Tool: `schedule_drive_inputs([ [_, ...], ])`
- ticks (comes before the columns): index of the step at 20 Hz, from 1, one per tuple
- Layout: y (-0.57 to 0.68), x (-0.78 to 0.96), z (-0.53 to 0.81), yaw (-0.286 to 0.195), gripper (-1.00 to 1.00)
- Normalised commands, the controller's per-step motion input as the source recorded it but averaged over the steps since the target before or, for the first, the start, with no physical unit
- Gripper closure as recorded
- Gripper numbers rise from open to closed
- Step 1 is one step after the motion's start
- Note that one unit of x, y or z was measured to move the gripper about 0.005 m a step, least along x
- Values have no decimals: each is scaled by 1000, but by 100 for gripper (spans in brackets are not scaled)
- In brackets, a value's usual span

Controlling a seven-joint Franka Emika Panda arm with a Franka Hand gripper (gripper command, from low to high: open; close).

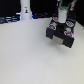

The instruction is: Open the kcup holder, insert the kcup into the holder, and close the kcup holder

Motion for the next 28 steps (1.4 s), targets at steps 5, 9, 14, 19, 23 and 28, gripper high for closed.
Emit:
schedule_drive_inputs([
  [5, 527, -86, -41, 76, 100],
  [9, 416, -252, -83, 110, 100],
  [14, 281, -302, -99, 122, 100],
  [19, 43, -133, -243, 66, 100],
  [23, 42, -105, -263, 61, 100],
  [28, 21, -128, -270, 63, 100],
])
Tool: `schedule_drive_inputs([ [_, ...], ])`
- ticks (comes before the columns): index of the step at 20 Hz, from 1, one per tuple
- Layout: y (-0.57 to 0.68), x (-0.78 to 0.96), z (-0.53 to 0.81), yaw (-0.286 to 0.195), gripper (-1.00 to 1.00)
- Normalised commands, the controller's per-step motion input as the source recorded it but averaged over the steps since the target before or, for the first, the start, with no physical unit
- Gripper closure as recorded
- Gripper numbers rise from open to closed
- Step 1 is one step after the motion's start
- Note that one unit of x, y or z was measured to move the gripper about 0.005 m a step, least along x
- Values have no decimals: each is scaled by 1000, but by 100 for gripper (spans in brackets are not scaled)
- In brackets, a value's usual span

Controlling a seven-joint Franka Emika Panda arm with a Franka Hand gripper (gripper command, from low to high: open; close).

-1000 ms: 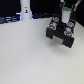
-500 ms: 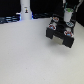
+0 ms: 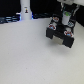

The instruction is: Open the kcup holder, insert the kcup into the holder, and close the kcup holder

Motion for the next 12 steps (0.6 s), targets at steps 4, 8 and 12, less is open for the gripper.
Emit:
schedule_drive_inputs([
  [4, -7, -137, -282, 45, 100],
  [8, -38, -178, -110, 4, 100],
  [12, -20, -57, -6, 3, 100],
])
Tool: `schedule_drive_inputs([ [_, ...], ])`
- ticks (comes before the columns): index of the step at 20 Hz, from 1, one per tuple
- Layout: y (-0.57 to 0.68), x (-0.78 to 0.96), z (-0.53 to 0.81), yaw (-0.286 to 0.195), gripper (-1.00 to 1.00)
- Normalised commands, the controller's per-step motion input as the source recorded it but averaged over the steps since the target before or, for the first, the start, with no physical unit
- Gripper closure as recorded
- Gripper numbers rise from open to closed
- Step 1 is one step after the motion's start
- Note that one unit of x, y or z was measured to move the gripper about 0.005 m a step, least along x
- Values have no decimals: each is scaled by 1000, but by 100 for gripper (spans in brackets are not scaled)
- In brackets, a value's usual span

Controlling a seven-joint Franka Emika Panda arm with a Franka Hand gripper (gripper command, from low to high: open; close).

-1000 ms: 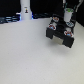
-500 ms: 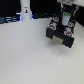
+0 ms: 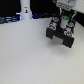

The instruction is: Open the kcup holder, insert the kcup into the holder, and close the kcup holder

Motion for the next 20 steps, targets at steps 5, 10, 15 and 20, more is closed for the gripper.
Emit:
schedule_drive_inputs([
  [5, -71, -178, 56, -11, 100],
  [10, -307, -166, 241, 0, 100],
  [15, -258, -147, 129, 0, 100],
  [20, -40, -8, -103, 0, 100],
])
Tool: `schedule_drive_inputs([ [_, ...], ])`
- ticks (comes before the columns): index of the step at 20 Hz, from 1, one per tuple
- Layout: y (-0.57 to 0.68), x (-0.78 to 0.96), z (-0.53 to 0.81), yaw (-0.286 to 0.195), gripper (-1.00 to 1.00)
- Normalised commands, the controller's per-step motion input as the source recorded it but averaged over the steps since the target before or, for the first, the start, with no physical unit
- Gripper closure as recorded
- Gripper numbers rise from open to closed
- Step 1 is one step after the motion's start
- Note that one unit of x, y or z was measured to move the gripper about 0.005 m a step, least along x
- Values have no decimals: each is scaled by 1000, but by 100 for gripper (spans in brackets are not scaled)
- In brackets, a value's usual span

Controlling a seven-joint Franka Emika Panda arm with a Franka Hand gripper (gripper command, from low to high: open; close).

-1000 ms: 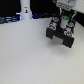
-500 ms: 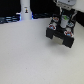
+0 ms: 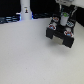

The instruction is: Open the kcup holder, insert the kcup into the holder, and close the kcup holder

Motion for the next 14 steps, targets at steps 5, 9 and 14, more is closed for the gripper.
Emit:
schedule_drive_inputs([
  [5, -41, -3, -182, 6, 100],
  [9, -41, 18, -141, 0, 100],
  [14, -41, -26, -36, -3, 100],
])
